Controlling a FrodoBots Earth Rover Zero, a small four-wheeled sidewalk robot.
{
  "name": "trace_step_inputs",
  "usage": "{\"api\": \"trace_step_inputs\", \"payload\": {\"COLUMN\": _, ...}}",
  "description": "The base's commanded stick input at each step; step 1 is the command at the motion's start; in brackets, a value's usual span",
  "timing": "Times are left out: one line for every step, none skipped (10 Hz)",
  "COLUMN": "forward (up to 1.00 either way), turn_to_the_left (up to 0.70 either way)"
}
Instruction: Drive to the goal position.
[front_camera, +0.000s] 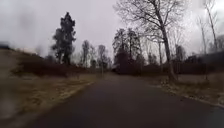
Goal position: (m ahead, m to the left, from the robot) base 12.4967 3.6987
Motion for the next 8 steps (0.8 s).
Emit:
{"api": "trace_step_inputs", "payload": {"forward": 0.70, "turn_to_the_left": 0.00}}
{"api": "trace_step_inputs", "payload": {"forward": 0.70, "turn_to_the_left": 0.00}}
{"api": "trace_step_inputs", "payload": {"forward": 0.70, "turn_to_the_left": 0.00}}
{"api": "trace_step_inputs", "payload": {"forward": 0.70, "turn_to_the_left": 0.00}}
{"api": "trace_step_inputs", "payload": {"forward": 0.70, "turn_to_the_left": 0.00}}
{"api": "trace_step_inputs", "payload": {"forward": 0.70, "turn_to_the_left": 0.00}}
{"api": "trace_step_inputs", "payload": {"forward": 0.70, "turn_to_the_left": 0.00}}
{"api": "trace_step_inputs", "payload": {"forward": 0.70, "turn_to_the_left": 0.00}}
